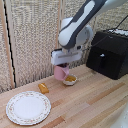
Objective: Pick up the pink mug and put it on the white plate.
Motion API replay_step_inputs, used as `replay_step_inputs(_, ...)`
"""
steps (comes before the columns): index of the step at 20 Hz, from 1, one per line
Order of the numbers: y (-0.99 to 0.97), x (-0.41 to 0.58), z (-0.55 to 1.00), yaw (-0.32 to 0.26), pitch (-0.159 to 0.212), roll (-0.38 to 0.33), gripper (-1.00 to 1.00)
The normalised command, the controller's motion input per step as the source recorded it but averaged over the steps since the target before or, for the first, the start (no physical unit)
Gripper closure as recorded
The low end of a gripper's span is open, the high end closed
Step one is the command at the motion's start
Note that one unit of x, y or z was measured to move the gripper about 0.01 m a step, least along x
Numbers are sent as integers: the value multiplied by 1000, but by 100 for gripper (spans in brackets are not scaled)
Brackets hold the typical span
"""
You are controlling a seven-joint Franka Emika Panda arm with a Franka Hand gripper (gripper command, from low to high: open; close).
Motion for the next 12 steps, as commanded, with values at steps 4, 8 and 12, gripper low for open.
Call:
replay_step_inputs(4,648,168,603,71,99,29,100)
replay_step_inputs(8,778,230,409,73,114,7,100)
replay_step_inputs(12,808,342,256,87,140,0,100)
